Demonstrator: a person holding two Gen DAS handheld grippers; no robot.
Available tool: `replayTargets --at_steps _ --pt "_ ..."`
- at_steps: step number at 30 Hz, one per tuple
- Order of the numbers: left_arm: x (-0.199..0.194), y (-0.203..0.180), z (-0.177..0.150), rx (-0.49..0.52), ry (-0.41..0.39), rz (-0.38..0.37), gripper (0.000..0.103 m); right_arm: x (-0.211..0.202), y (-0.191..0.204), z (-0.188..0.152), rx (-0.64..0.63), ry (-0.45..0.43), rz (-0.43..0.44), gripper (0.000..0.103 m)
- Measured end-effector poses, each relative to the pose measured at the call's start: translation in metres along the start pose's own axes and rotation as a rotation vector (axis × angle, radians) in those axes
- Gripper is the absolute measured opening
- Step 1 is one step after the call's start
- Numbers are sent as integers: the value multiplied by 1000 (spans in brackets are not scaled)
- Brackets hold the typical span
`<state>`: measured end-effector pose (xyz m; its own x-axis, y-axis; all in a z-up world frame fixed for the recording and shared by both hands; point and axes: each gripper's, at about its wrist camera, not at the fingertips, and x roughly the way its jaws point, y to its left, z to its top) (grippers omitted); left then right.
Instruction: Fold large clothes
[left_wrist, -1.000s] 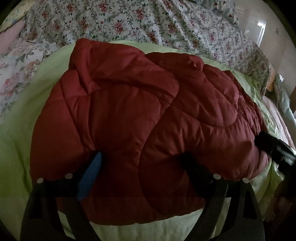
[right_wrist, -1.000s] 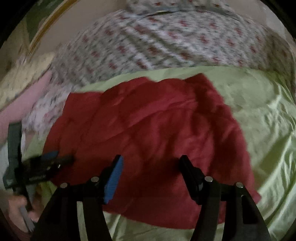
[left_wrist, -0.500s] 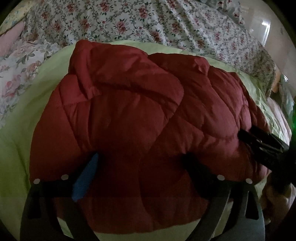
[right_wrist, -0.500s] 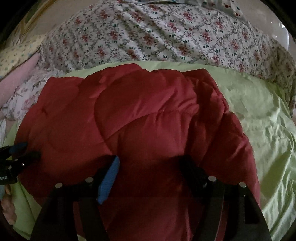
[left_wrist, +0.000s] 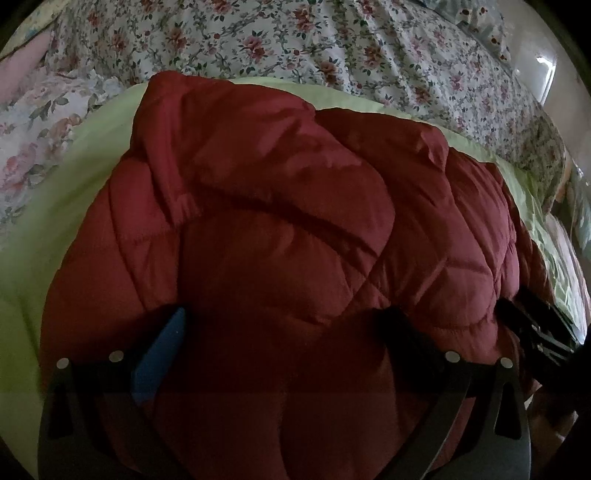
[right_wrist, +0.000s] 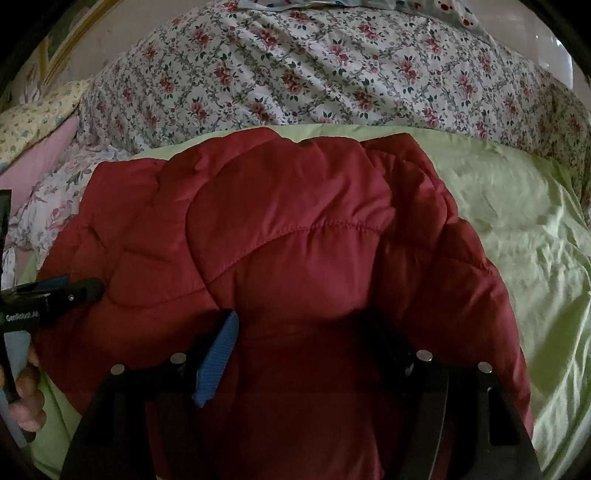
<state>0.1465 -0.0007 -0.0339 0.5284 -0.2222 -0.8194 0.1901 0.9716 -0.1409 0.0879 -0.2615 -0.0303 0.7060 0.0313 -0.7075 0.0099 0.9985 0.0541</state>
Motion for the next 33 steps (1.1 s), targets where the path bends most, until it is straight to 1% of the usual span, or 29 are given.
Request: replayTargets --at_steps 10,14,18,20,23,24,26,29,33 --pt "0 2 2 -17 0 -5 103 2 0 2 20 10 4 71" --pt "-12 3 -2 -24 5 4 103 2 -1 2 32 12 7 71" --pt "-29 8 -11 -38 -1 -4 103 3 -2 3 38 14 5 71" --pt "-37 9 -16 -40 -9 20 103 2 -2 3 41 14 4 71" --pt "-45 11 -22 -44 -6 34 103 3 -3 3 46 14 5 71" --pt "-46 10 -24 -39 -5 51 103 3 -3 3 46 13 6 71" --pt "-42 7 -27 -14 5 85 103 3 -3 3 49 10 7 71" --pt "-33 6 -30 -5 23 102 103 0 -2 3 57 13 5 71" --pt "-31 5 -31 2 16 110 103 -24 -4 4 97 -15 24 73"
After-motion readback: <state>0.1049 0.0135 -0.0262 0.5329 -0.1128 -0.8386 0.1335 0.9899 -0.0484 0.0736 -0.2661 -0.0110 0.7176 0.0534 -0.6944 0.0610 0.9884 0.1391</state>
